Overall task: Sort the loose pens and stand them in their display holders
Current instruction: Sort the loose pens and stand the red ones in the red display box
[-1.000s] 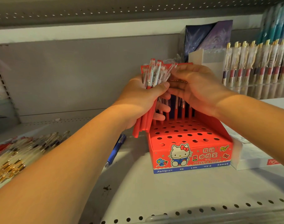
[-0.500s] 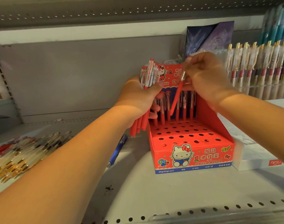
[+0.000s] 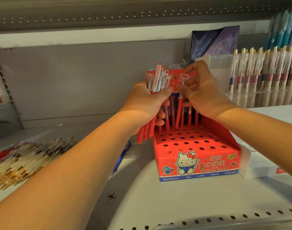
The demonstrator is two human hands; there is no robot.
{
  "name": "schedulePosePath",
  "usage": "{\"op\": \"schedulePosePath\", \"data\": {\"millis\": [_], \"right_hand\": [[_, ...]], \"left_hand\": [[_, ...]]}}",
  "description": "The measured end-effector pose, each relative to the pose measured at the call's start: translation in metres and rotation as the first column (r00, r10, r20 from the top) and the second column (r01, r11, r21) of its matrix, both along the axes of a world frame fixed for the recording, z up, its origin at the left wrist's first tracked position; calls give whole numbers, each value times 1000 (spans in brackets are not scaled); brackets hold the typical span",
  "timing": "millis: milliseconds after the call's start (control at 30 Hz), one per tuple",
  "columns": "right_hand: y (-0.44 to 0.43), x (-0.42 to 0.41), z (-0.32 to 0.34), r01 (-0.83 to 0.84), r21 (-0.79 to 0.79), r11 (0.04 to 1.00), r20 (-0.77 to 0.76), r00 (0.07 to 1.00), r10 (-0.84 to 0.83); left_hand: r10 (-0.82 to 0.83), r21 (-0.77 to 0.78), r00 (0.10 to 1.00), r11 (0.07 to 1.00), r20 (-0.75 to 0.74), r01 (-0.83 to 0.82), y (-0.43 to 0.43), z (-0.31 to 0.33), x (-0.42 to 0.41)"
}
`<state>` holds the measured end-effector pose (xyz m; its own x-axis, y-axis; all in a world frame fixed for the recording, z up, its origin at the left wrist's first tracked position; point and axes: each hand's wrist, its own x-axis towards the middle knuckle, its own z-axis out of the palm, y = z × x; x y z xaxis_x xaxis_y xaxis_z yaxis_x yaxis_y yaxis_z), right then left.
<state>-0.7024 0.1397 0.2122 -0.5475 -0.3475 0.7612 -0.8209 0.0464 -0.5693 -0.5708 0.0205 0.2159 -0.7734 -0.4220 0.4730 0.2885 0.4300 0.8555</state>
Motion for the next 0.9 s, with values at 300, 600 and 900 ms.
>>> {"op": "schedulePosePath", "data": {"millis": [300,600,900], "right_hand": [[2,8,-3,-15,262,965,-69,997,34],[8,1,3,19,398,917,-103,994,24],[9,24,17,-402,35,915,247,891,382]], "left_hand": [[8,17,1000,1000,-5,-8,1,1,2],[-29,43,1000,999,3,29,0,1,3],[-80,18,997,997,8,80,0,-1,3]]}}
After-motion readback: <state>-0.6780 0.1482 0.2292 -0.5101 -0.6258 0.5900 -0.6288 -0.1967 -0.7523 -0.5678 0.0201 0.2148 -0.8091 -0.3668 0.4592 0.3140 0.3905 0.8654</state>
